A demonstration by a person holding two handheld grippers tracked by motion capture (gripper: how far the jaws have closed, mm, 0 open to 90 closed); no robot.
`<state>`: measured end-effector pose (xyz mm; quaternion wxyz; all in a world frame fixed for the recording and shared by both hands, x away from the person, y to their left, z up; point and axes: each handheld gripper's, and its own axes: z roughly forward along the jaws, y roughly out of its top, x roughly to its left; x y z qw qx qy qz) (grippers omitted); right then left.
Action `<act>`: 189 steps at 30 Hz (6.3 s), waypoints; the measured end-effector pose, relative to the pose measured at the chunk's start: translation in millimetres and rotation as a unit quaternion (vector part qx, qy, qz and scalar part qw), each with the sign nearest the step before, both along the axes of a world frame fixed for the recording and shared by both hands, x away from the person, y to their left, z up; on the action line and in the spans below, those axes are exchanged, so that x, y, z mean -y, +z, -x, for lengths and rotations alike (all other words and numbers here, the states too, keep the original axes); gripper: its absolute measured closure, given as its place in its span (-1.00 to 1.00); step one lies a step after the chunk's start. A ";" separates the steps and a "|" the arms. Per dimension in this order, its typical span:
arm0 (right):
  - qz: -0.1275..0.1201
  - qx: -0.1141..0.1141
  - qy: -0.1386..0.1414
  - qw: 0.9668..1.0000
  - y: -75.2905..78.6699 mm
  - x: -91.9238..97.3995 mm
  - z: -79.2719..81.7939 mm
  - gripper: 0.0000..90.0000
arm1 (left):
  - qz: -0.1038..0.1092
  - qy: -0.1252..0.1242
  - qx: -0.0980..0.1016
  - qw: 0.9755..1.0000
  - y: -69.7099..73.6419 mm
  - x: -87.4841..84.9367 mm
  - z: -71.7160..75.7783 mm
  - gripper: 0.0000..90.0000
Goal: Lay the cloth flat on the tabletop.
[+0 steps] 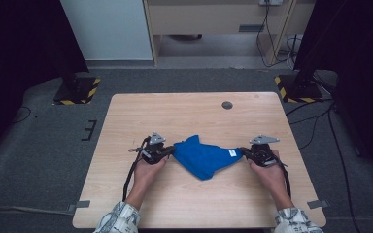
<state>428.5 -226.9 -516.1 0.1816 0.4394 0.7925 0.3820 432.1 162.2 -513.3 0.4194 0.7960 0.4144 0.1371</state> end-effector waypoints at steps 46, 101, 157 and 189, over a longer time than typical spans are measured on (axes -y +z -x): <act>-0.051 0.045 -0.004 0.998 44.9 -0.4 4.9 0.99 | 0.004 -0.003 0.037 0.999 50.4 -5.2 2.8 0.88; -0.045 0.142 0.013 0.989 162.7 -2.3 13.4 0.99 | 0.002 -0.002 0.106 0.994 168.5 -17.1 15.9 0.88; -0.062 0.188 0.037 0.980 211.4 2.6 61.1 0.99 | 0.032 -0.023 0.148 0.988 201.0 -31.4 78.5 0.87; -0.031 0.125 0.001 0.992 138.5 6.8 -9.1 0.99 | 0.028 -0.001 0.049 0.998 126.5 -8.8 -5.2 0.87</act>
